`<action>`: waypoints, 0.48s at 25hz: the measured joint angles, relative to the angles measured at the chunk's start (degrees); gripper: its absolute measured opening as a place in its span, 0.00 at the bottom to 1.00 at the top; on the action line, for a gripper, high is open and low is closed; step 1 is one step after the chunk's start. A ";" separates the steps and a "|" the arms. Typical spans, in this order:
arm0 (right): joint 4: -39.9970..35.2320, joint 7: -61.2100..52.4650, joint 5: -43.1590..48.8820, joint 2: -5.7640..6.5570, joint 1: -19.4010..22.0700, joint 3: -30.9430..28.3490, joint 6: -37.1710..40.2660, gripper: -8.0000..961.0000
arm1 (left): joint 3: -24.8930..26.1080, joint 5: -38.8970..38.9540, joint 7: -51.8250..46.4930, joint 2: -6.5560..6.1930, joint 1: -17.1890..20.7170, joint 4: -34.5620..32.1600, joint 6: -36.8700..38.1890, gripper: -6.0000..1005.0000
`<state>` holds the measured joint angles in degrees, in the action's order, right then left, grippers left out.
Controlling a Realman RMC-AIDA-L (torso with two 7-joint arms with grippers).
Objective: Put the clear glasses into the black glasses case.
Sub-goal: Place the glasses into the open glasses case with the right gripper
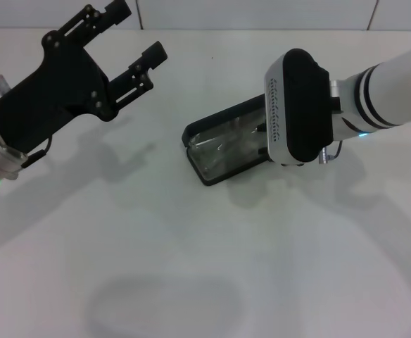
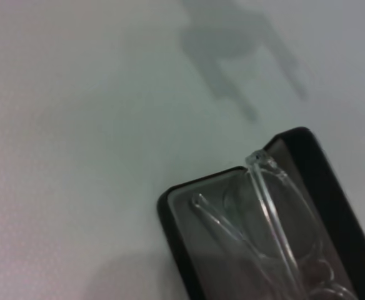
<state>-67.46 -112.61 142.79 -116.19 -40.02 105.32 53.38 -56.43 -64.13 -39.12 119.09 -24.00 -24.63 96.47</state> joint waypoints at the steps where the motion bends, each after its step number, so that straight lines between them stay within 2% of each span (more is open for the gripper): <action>1: 0.10 0.00 0.01 0.00 0.14 0.13 -0.65 0.35 | 0.00 0.00 0.00 0.00 0.00 0.00 0.03 0.70; 6: 0.32 -0.37 0.09 0.00 0.52 0.59 -2.07 0.35 | -0.08 -0.03 -0.10 0.01 0.15 -0.03 0.24 0.70; 9: -1.71 -0.53 0.10 0.04 0.95 0.32 1.83 0.35 | -0.07 -0.03 -0.27 0.01 0.26 -0.04 0.28 0.70; 12: -6.32 -0.51 0.11 0.18 2.22 -2.09 8.98 0.35 | -0.01 -0.04 -0.30 0.01 0.54 -0.06 0.30 0.70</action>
<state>-73.77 -113.12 142.90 -116.02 -37.80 103.23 62.36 -56.44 -64.16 -39.42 119.10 -23.46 -24.70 96.77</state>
